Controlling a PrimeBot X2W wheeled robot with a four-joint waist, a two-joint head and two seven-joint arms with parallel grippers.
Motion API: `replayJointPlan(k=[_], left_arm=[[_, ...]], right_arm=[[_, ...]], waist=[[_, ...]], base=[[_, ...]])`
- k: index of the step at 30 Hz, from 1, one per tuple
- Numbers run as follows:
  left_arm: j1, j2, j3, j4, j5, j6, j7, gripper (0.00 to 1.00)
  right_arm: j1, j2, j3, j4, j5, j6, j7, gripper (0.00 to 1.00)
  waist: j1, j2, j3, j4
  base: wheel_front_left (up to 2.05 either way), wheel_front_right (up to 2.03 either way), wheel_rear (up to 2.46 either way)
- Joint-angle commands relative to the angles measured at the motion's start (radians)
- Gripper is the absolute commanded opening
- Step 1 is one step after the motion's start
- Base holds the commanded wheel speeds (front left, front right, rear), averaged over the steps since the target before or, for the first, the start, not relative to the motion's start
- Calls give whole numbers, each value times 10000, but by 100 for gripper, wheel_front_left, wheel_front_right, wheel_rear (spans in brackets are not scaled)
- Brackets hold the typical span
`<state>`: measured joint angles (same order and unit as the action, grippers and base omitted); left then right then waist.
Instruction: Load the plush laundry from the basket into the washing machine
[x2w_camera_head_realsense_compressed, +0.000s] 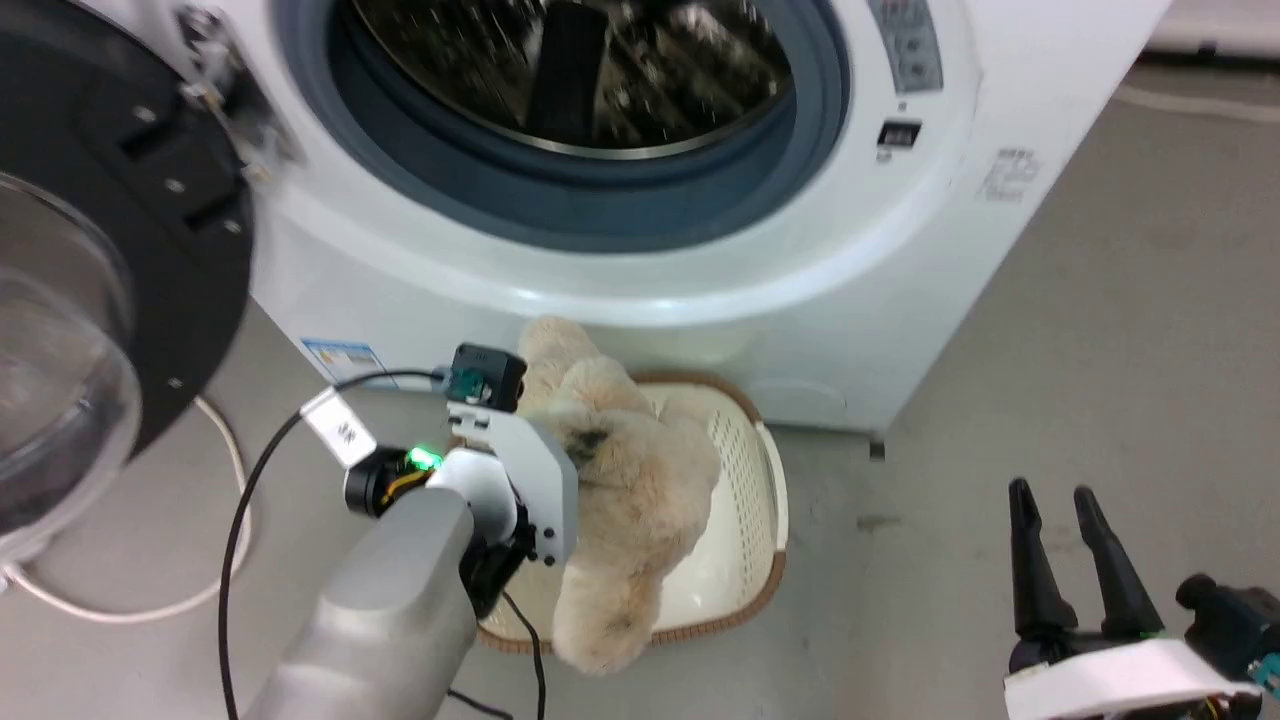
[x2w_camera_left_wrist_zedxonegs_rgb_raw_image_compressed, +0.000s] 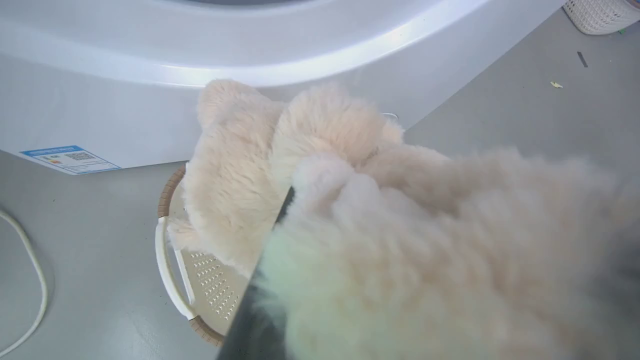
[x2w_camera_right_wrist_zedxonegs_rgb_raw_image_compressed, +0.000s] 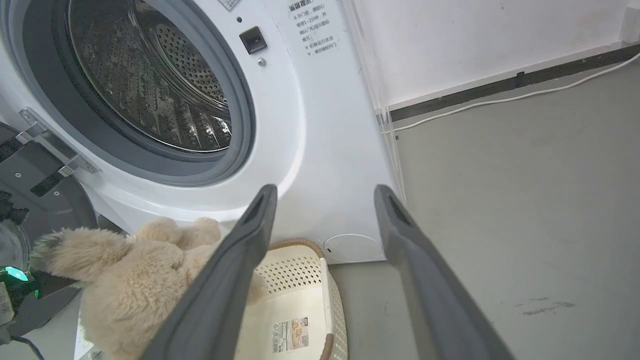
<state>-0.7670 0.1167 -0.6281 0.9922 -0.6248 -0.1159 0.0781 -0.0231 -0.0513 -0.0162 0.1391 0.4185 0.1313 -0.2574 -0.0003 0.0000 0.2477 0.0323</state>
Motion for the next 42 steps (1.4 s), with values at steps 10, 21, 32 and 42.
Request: replayJointPlan(k=[10, 21, 32, 42], left_arm=[[1680, -190, 859, -1122, -695, 890, -2393, 0], [2081, 188, 1400, -3426, -157, 1594, -3364, 0], [1798, 185, 2990, -5939, 1332, 1753, -3397, 0], [204, -345, 4611, -5778, 2249, 1106, -3398, 0]], right_arm=[[935, 11, -53, 306, 126, -6, -44, 100], [1081, 11, -90, 174, 131, -6, -44, 100], [494, 11, -107, -70, -147, -6, -44, 100], [-215, 11, -33, -332, -271, -6, -44, 100]], waist=[[3, 0, -1815, 126], [3, 0, -1604, 147], [3, 0, -390, 1], [3, 0, 1068, -487]], base=[[0, 0, 0], [0, 0, 0], [0, 0, 0], [0, 0, 0]])
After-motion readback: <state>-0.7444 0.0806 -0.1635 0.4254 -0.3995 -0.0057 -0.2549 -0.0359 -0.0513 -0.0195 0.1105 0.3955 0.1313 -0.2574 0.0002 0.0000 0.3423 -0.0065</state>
